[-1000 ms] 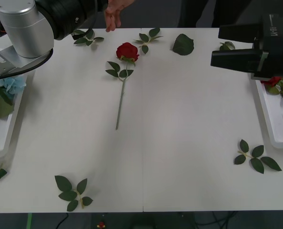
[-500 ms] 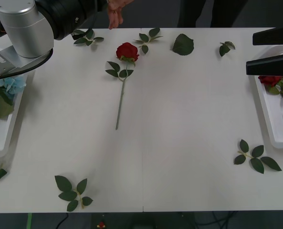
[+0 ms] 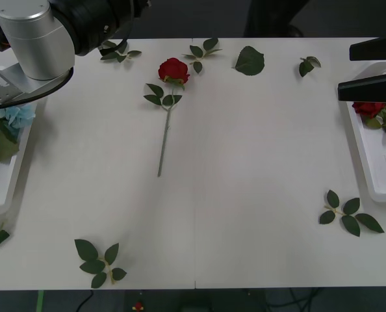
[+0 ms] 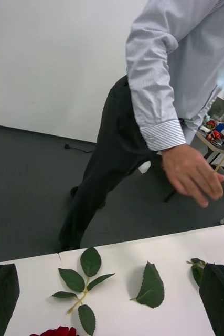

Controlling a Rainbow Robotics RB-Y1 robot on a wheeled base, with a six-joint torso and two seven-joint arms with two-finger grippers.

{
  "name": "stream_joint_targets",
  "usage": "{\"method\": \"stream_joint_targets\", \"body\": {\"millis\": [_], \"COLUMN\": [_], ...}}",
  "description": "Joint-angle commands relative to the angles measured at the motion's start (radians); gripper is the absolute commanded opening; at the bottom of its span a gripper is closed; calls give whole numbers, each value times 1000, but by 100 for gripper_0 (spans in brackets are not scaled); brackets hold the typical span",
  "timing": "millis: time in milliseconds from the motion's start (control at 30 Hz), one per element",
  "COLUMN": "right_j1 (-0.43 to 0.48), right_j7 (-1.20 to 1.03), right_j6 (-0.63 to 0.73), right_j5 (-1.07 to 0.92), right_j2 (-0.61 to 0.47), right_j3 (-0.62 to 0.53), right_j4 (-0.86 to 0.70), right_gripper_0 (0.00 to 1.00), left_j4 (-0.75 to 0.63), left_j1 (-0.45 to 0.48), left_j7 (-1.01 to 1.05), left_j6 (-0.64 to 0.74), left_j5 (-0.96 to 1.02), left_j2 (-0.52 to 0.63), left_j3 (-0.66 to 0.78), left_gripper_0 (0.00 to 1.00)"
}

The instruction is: Place the red flowers into the right box and the blue flowers into the left box. If a person shows an open palm, hand one flower to the person first, then continue sorting.

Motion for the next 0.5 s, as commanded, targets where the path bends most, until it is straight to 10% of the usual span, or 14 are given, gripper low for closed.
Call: {"method": "stream_joint_targets", "body": {"millis": [33,500], "right_j1": [10,10], "right_j7": [9,6], "right_j6": [3,2], "right_j5": [5,5], "right_j2": [-49,-49], "right_j3": [-35,-37], "right_j4": [-2,-2], "right_gripper_0": [100,100], "left_j4": [4,73], "left_j1": [-45,-45], "left_j7": [-58,-58], "left_j6": [-7,144], "left_j5": [-26,-32], "left_j2": [-12,-14], "left_j3": [-4,47], "left_gripper_0": [100,100]}}
